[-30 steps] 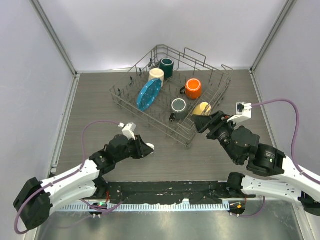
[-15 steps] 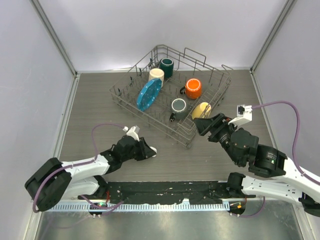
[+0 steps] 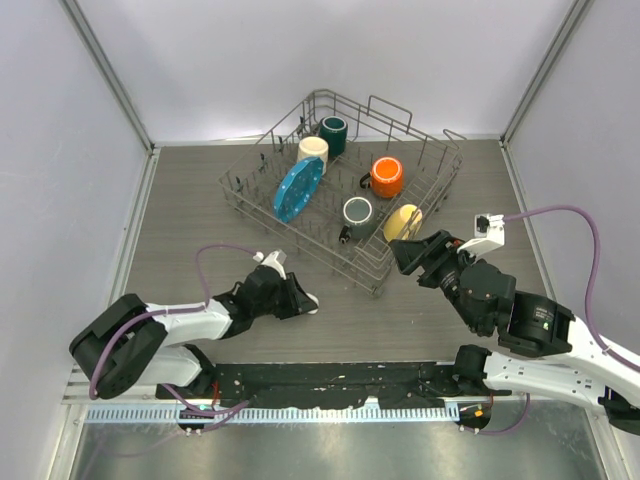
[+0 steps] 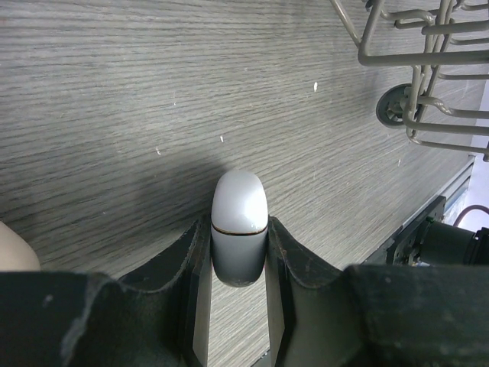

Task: Insert the wireless bluetooth earbuds into the charging case
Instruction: Place the charging case at the center of the board.

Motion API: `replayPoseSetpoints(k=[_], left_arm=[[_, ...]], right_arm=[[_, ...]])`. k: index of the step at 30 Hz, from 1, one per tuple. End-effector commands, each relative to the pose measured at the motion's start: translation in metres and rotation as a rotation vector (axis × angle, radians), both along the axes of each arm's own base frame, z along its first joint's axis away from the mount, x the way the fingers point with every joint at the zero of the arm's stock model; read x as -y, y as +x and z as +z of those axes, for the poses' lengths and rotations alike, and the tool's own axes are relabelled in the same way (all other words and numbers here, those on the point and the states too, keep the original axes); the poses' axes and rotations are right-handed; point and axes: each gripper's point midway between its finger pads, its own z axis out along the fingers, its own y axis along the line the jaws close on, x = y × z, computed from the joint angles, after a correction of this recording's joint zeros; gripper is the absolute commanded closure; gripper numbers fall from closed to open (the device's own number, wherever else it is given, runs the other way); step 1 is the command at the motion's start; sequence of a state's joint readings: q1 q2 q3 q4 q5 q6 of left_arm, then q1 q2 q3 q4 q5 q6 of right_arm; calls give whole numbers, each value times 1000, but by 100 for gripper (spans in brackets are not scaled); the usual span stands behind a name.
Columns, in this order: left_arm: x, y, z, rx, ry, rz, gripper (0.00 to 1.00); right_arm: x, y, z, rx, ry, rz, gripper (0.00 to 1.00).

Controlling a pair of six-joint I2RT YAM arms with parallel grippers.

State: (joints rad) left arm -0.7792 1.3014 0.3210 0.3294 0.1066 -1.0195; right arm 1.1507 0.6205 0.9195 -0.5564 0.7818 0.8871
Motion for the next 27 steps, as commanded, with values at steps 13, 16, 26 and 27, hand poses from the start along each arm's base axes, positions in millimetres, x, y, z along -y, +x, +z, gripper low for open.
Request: replayPoseSetpoints(k=[13,16,26,27], left_arm=[[-10,14,28,63,69,38,57],[-13,11,27,56,92,31,56],[-27,11,41,92,147,40,41],[-26,13,47,103,150,36,38]], right_arm=[[12,4,-6,-8,-1,-71,30],[15,5,-5,-4,-1,-85,30],[14,3,-5,-8,5,-69,30],[14,2,-5,-10,4,-66,30]])
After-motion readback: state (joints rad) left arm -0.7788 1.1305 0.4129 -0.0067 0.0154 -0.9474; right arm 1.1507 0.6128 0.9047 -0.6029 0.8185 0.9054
